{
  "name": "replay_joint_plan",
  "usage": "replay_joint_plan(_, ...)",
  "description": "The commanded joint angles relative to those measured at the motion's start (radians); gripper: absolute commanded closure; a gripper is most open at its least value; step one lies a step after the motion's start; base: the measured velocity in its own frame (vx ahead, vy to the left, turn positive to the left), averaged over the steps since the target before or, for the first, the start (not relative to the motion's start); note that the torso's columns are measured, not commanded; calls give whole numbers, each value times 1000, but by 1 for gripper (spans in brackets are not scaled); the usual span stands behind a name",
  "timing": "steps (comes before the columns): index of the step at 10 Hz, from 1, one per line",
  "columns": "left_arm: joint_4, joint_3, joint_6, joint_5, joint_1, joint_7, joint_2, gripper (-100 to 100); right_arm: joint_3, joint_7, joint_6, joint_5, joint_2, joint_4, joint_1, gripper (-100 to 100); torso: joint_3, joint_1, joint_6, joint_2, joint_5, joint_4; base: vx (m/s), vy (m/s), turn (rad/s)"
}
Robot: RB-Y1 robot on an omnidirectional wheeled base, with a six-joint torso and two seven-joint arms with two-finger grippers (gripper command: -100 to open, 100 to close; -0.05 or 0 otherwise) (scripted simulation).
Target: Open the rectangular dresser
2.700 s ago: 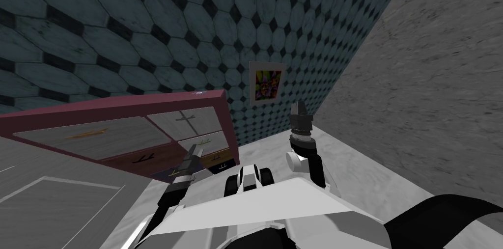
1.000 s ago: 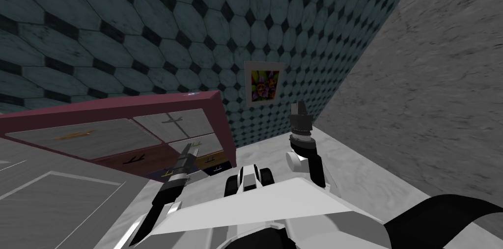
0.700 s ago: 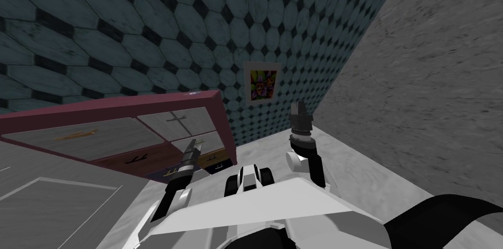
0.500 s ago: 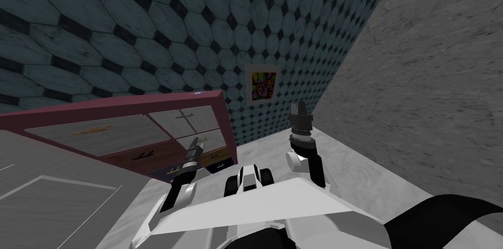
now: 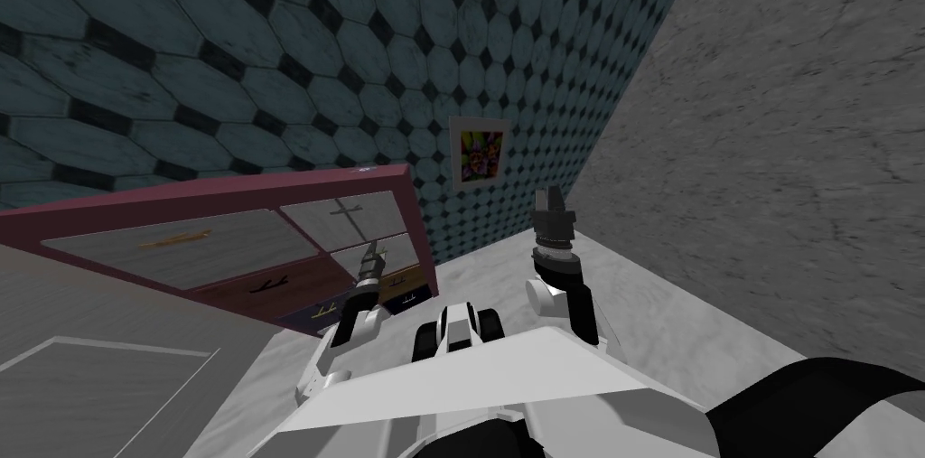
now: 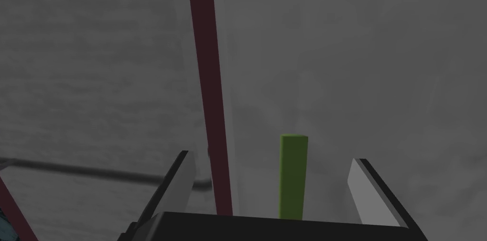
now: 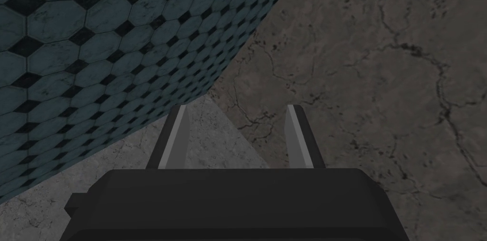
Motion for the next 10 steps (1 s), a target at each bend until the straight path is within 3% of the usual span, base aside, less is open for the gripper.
replay_joint_plan(1,-6,-7,-28,8,40,31,37,100,0,0,0,0,0,0,0,0,-2,-3,0,-4,-1,-1,51,-41,135)
replay_joint_plan(3,-15,-18,-69,18,93,78,89,100,0,0,0,0,0,0,1,0,-5,-8,-3,-7,-6,2,119,-107,140)
replay_joint_plan(9,-43,-51,-192,50,255,220,243,100,0,0,0,0,0,0,1,0,-1,-4,1,-1,-2,1,112,-98,112)
replay_joint_plan(10,-43,-51,-192,50,255,220,243,100,0,0,0,0,0,0,1,0,-2,-6,2,-2,-2,0,72,-64,52)
